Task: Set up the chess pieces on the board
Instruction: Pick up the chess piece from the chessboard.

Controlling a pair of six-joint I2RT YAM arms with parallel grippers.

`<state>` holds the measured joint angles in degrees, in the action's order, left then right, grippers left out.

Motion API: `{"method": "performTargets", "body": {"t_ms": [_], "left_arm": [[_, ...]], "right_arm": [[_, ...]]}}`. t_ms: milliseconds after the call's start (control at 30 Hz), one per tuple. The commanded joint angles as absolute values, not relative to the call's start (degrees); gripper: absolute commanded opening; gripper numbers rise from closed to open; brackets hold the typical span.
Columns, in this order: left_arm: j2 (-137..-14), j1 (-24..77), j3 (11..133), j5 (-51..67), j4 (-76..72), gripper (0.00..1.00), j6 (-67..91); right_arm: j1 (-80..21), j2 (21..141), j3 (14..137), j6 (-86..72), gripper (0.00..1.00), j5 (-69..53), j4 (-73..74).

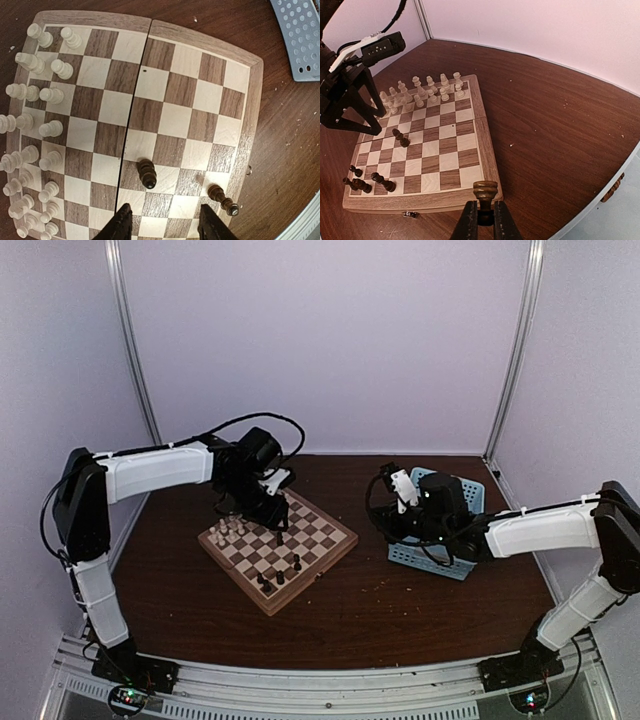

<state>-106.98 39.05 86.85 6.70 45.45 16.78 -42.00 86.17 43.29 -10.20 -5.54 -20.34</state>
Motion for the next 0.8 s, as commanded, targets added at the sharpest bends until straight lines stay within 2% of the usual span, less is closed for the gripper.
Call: {"method": "performTargets", "body": {"t_ms": [0, 467, 767], "left_arm": [[-109.0, 38.8, 89.8, 8.7, 46.8, 0.46, 16.3], [-113.9, 38.8, 92.1, 6.0, 46.8, 0.43, 16.6], [-115.8, 38.8, 92.9, 4.7, 46.8, 0.34, 16.4]], "right_arm": [[-41.7, 86.6, 44.9, -9.4, 0.00, -5.9, -20.4], [-41.7, 87.0, 45.6, -9.3, 0.00, -6.2, -19.5], [-41.7, 87.0, 45.7, -9.2, 0.00, -6.1, -19.4]]}}
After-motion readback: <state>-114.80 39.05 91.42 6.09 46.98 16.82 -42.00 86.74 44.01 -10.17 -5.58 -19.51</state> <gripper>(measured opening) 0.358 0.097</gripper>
